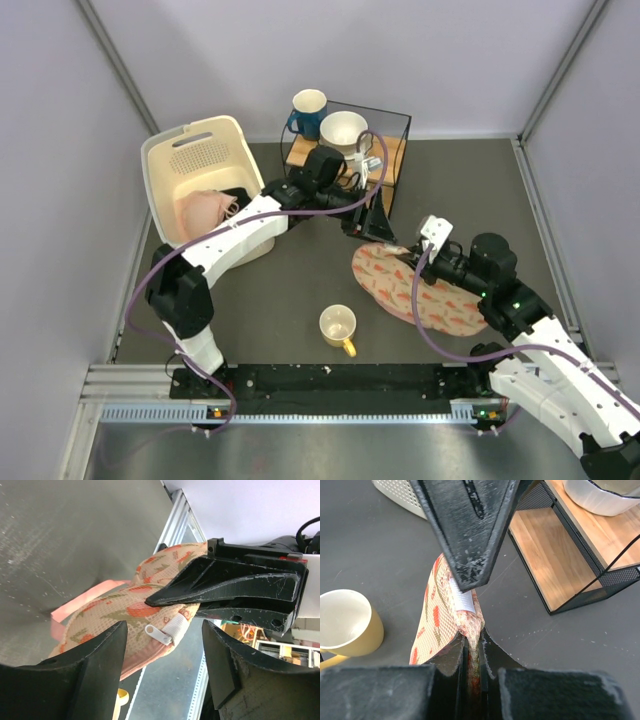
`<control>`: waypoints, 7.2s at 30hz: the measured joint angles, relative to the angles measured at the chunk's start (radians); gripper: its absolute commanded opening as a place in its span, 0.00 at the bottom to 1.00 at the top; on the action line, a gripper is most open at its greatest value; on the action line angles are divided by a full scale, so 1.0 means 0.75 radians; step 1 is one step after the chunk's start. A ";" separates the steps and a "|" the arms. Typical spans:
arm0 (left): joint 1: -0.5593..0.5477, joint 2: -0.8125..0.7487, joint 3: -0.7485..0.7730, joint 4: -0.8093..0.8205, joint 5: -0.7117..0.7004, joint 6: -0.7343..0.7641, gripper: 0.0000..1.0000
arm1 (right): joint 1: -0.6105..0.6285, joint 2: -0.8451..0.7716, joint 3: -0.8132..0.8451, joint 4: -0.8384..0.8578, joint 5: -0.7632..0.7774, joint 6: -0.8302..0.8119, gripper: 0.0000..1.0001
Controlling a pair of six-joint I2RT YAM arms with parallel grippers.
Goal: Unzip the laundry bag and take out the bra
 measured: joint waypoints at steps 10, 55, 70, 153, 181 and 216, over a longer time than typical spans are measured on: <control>0.000 0.002 -0.018 0.055 0.122 -0.060 0.54 | 0.000 0.009 0.003 -0.006 0.000 -0.013 0.00; 0.006 0.001 -0.047 0.045 0.062 -0.019 0.00 | 0.000 0.022 0.011 -0.027 0.020 -0.011 0.00; 0.223 -0.242 -0.289 0.155 -0.068 -0.155 0.00 | 0.011 -0.332 -0.161 0.215 0.242 0.175 0.00; 0.176 -0.072 0.150 -0.011 -0.068 0.008 0.00 | 0.006 -0.054 0.196 0.010 0.320 0.063 0.92; 0.086 0.039 0.228 -0.178 -0.036 0.142 0.00 | 0.006 0.396 0.520 -0.357 0.102 -0.372 0.86; 0.041 0.057 0.249 -0.216 -0.039 0.174 0.00 | 0.006 0.294 0.395 -0.301 0.068 -0.311 0.00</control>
